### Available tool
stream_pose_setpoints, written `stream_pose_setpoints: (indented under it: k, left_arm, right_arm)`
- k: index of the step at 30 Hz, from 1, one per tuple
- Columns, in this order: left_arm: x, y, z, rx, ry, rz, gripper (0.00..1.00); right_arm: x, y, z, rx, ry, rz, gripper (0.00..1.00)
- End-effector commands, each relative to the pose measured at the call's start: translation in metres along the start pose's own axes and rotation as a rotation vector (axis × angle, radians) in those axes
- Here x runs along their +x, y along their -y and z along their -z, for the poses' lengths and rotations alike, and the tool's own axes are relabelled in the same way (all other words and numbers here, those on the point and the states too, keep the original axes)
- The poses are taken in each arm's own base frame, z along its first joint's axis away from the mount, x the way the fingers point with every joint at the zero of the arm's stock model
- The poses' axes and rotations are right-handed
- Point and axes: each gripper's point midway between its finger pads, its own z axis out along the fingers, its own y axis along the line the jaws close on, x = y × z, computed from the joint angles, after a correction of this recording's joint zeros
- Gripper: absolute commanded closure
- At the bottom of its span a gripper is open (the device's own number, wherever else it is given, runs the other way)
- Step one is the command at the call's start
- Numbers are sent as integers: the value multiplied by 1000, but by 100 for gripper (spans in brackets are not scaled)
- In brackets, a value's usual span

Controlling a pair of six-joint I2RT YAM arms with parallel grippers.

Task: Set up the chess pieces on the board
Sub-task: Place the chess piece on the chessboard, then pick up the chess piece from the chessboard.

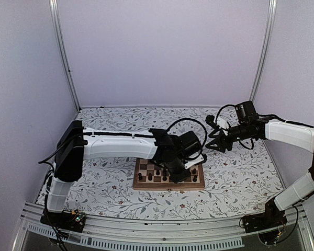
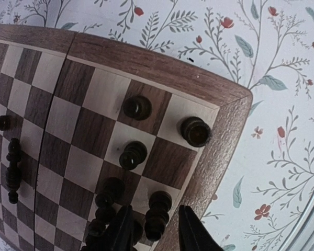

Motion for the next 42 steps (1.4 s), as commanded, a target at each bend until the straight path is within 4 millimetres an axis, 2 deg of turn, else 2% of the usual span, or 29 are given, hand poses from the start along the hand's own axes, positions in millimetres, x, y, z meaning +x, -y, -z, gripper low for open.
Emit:
stream_pose_setpoints:
  k: [1, 4, 7, 11, 14, 17, 23, 26, 30, 32, 36, 42]
  left_arm:
    - [-31, 6, 45, 36, 118, 7, 67]
    - [-46, 6, 71, 57, 183, 8, 67]
    - [-54, -7, 96, 38, 236, 24, 66]
    - [-53, -60, 121, -61, 292, 119, 66]
    - [-44, -105, 127, -135, 316, 234, 67]
    - [-32, -135, 127, -173, 364, 317, 67]
    - [-12, -164, 123, -175, 452, 420, 67]
    - [7, -186, 124, -208, 486, 494, 67]
    - [30, -215, 137, -230, 552, 614, 66]
    - [30, -221, 149, -233, 589, 627, 65]
    - [29, -221, 162, -239, 624, 629, 65]
    - [28, -222, 165, -242, 622, 622, 64]
  right_arm:
    - [7, -2, -4, -13, -19, -13, 40]
    - [7, -2, -4, -14, -19, -16, 40]
    - [6, -2, -4, -16, -17, -18, 40]
    - [0, 2, -2, -6, -7, -20, 40]
    - [-12, 10, -1, 13, 3, -29, 41]
    - [-20, 17, -7, 13, -25, -41, 44]
    - [-24, 11, -46, -52, -135, -40, 51]
    - [-27, 1, -70, -102, -181, -43, 53]
    - [-26, -5, -98, -145, -244, -43, 53]
    - [-21, -2, -112, -158, -274, -68, 53]
    - [-20, 8, -126, -156, -308, -92, 52]
    - [-15, 4, -138, -198, -330, -107, 52]
